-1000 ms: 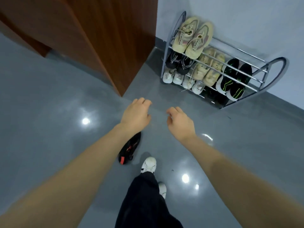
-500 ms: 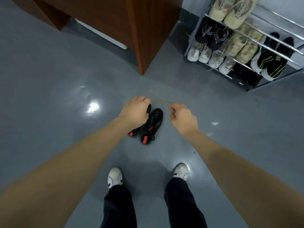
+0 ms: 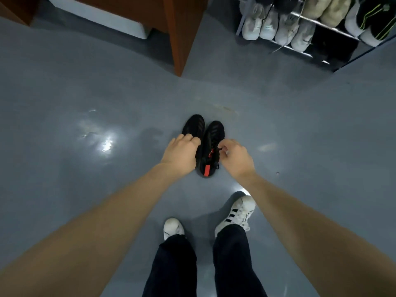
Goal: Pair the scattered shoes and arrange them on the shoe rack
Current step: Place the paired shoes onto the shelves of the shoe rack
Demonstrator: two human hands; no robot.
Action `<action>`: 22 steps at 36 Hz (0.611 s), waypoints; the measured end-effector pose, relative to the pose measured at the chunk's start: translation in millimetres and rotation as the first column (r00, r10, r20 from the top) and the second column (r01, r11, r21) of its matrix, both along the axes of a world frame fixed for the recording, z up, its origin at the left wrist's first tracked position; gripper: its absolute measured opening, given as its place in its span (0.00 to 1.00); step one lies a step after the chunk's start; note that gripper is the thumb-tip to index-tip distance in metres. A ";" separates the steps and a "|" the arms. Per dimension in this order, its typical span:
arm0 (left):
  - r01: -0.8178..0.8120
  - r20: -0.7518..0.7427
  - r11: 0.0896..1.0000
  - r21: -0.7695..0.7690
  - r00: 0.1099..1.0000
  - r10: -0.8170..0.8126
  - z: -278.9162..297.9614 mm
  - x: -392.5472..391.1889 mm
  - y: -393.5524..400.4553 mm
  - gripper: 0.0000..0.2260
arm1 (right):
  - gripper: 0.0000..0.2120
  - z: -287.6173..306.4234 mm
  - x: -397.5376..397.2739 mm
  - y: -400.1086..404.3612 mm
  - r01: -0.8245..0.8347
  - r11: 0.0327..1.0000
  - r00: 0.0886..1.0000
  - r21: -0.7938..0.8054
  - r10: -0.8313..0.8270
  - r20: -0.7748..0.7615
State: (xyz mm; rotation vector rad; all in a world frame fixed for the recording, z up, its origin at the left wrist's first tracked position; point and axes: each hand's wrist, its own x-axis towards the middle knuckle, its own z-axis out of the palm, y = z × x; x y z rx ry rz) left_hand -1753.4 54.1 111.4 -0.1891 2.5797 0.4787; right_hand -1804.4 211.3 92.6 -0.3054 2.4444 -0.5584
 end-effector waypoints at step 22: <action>0.038 0.154 0.980 -0.196 0.988 -0.007 -271.8 33.9 32.5 0.15 | 0.16 -268.1 23.3 28.3 -0.401 0.889 0.916 0.220 0.390 0.091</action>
